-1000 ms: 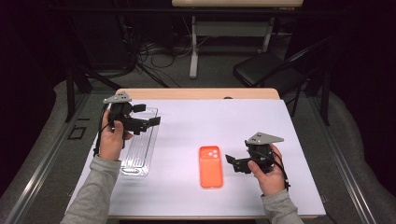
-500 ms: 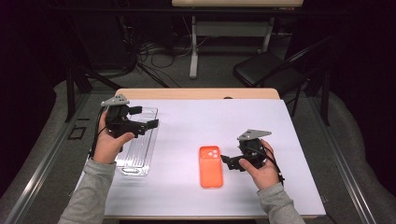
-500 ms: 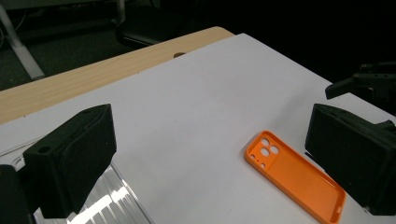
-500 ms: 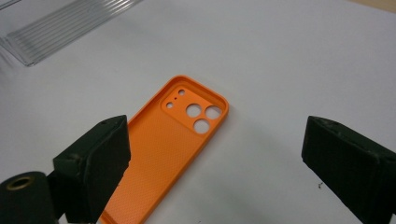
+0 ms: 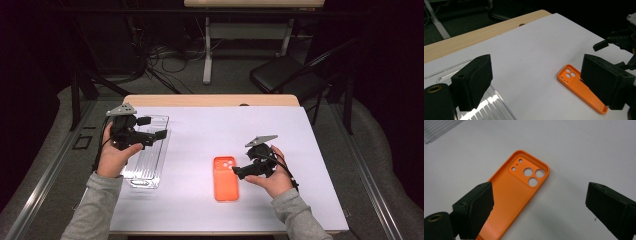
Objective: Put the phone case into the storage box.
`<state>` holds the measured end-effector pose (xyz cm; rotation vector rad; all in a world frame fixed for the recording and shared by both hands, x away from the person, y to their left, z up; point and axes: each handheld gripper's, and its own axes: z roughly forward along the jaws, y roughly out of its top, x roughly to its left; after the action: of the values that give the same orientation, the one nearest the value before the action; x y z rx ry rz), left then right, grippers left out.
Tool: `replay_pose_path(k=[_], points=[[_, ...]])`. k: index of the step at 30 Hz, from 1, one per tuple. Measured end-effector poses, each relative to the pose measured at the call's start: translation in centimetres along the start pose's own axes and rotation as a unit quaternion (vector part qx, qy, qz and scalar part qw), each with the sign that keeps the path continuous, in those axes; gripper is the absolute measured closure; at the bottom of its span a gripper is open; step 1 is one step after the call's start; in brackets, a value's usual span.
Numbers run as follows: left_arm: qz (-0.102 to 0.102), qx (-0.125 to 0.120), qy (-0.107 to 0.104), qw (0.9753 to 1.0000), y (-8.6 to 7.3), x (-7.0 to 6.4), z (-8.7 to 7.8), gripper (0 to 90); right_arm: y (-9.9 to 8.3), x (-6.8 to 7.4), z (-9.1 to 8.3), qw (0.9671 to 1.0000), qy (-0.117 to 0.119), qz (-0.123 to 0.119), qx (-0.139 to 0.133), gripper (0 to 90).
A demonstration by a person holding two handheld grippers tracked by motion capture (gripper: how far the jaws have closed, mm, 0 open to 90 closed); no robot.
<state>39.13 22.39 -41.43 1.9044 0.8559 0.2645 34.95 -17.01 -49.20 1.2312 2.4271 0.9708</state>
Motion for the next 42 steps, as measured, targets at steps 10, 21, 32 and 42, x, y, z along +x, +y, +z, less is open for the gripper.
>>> replay_pose_path(k=[10,21,32,42], points=[[0.010,0.002,0.007,0.9999,0.0,-0.5,-0.4,15.4,0.6,0.7,0.4,0.9994,0.006,-0.035,0.005,32.5],[0.013,0.010,0.015,0.9997,-0.2,-0.4,-0.3,15.4,1.0,1.2,1.0,0.9963,0.021,-0.080,0.023,44.9],[0.011,0.009,0.022,0.9997,-0.2,-0.2,-0.6,15.7,1.3,3.0,0.8,0.9828,0.040,-0.171,0.058,52.9],[0.008,0.011,0.024,0.9996,-0.3,-0.1,-0.6,15.7,0.8,4.3,0.9,0.9592,0.075,-0.254,0.100,64.5]])
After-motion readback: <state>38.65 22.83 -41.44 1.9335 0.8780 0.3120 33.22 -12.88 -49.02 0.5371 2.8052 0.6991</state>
